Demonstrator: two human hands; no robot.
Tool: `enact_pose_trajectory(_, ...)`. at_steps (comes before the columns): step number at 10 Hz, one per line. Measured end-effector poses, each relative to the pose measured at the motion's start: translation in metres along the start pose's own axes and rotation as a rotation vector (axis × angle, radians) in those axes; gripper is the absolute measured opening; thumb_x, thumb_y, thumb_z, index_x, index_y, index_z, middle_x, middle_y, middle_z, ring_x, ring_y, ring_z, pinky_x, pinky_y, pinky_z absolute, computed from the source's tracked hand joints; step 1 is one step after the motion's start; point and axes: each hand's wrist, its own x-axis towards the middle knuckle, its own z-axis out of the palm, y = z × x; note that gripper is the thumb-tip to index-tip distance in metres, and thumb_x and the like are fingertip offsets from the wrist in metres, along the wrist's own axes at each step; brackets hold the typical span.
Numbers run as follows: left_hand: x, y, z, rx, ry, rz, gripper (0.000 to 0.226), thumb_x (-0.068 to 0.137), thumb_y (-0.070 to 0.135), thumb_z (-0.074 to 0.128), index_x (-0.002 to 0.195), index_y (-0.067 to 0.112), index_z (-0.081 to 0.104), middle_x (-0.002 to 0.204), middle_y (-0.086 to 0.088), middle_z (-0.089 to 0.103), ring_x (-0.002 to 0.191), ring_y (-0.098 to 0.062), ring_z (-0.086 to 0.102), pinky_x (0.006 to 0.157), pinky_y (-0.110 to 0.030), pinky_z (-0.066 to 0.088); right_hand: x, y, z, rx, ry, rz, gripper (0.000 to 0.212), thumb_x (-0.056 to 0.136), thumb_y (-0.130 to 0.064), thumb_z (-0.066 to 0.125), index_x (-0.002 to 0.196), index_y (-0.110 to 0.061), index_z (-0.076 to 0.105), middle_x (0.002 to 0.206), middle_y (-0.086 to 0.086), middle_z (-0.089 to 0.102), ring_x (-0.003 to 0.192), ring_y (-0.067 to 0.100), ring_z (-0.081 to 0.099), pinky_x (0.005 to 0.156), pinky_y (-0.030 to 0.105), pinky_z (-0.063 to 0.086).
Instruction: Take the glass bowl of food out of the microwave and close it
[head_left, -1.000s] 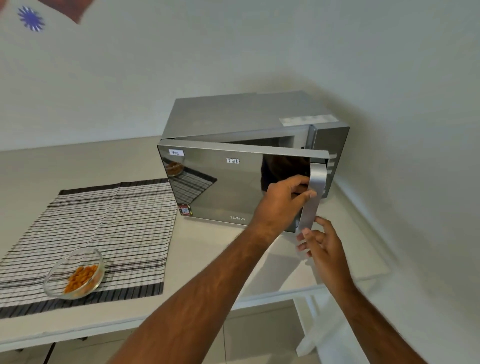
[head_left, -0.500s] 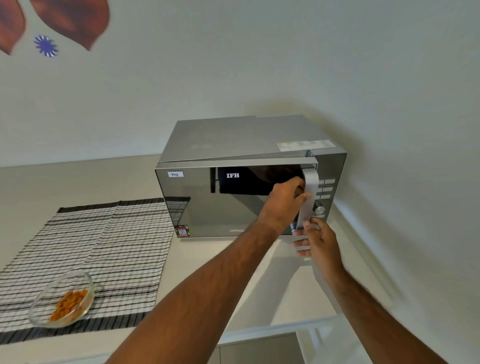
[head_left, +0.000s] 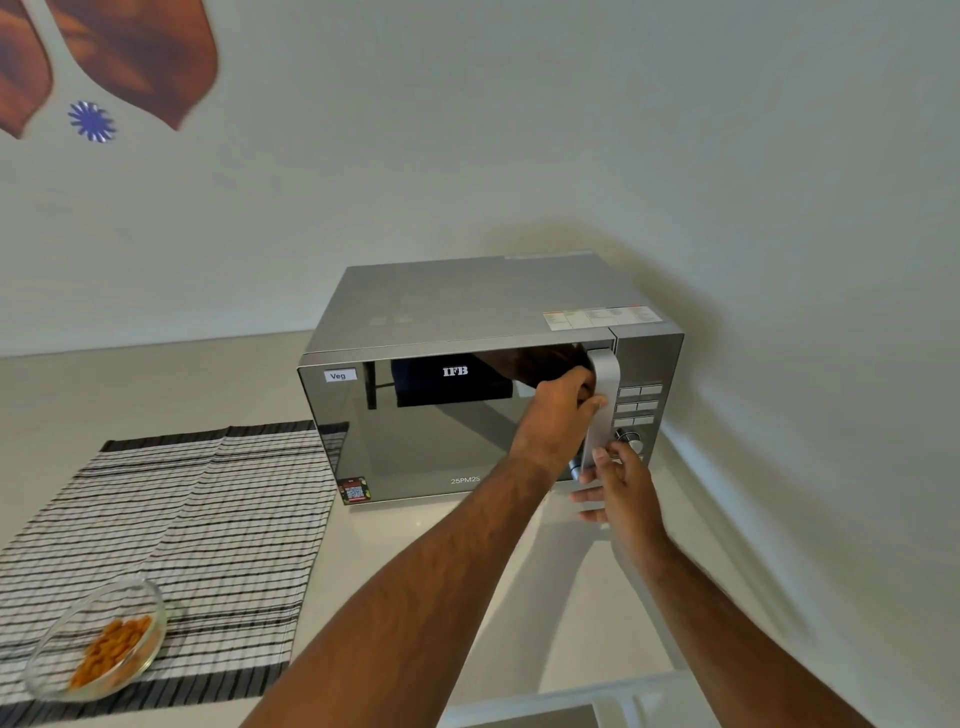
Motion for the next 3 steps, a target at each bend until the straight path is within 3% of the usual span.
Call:
enact_pose_trajectory(2, -0.008, -0.001, 0.001, 0.05, -0.015, 0.012, 0.022, 0.108, 0.022, 0.06, 0.129, 0.013, 0.062, 0.123, -0.012, 0.073, 0.114, -0.026, 0.07, 0.1, -0.039, 0.06, -0.006, -0.005, 0.001, -0.022, 0.004, 0.005, 0.037, 0.11, -0.038, 0.05, 0.141, -0.016, 0.051, 0.118, 0.015, 0.075, 0.09, 0.035, 0.08, 0.08, 0.05, 0.066)
enact_pose_trajectory(3, -0.018, -0.011, 0.0, 0.185, -0.027, 0.083, 0.023, 0.109, 0.024, 0.057, 0.129, 0.013, 0.063, 0.124, -0.011, 0.071, 0.113, -0.026, 0.07, 0.096, -0.038, 0.06, -0.014, 0.001, 0.003, -0.045, 0.038, -0.035, 0.033, 0.109, -0.04, 0.054, 0.134, -0.019, 0.047, 0.114, 0.011, 0.075, 0.084, 0.032, 0.08, 0.074, 0.046, 0.066)
